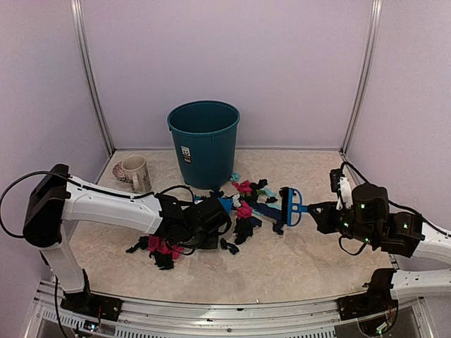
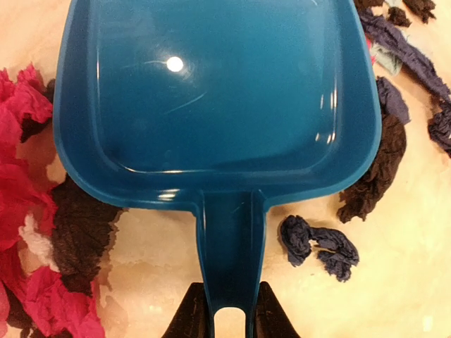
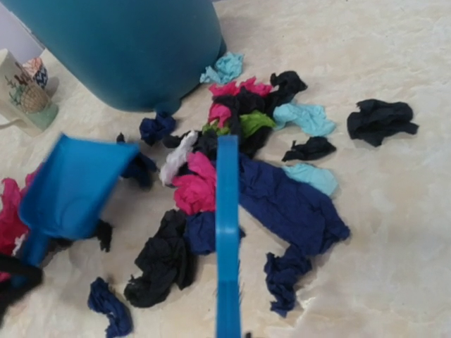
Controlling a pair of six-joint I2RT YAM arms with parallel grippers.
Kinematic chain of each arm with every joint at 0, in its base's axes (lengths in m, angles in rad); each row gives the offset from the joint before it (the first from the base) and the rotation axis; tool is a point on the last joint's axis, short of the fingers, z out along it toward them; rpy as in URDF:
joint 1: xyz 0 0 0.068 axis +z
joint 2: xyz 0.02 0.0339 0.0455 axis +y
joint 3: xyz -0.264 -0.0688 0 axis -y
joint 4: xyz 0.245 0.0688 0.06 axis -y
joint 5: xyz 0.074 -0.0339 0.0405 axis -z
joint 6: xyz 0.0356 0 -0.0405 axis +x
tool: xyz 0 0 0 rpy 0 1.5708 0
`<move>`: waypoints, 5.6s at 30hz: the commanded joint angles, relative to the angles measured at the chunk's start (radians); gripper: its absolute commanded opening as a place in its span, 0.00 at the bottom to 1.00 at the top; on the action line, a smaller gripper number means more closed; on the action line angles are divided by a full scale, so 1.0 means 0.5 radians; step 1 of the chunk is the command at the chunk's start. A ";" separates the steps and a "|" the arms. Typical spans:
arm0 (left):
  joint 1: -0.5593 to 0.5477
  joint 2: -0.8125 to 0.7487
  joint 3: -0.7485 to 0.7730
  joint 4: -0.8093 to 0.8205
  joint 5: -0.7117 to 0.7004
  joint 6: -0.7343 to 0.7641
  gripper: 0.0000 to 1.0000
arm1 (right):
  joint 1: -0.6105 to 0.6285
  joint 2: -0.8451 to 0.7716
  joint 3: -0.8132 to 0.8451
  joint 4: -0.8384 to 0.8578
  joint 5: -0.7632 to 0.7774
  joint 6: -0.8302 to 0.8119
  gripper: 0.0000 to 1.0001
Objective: Sweep away the paper scraps from the table
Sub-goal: Pick up the dustpan from the center of the board, then sweep the paper scraps at the center of the board.
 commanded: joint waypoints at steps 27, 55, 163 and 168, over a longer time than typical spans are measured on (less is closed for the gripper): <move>0.282 -1.343 -0.135 -0.691 -0.537 0.135 0.17 | 0.350 1.771 0.875 1.297 -1.267 0.108 0.00; 0.475 -1.808 -0.275 -0.768 -0.463 0.341 0.17 | 0.456 3.336 2.432 0.845 -1.250 0.630 0.00; 0.490 -1.577 -0.366 -0.374 -0.286 0.527 0.09 | 0.056 2.041 0.936 0.557 -0.998 0.140 0.00; 0.490 -1.558 -0.367 -0.362 -0.280 0.525 0.08 | -0.119 1.859 0.783 0.491 -0.892 0.084 0.00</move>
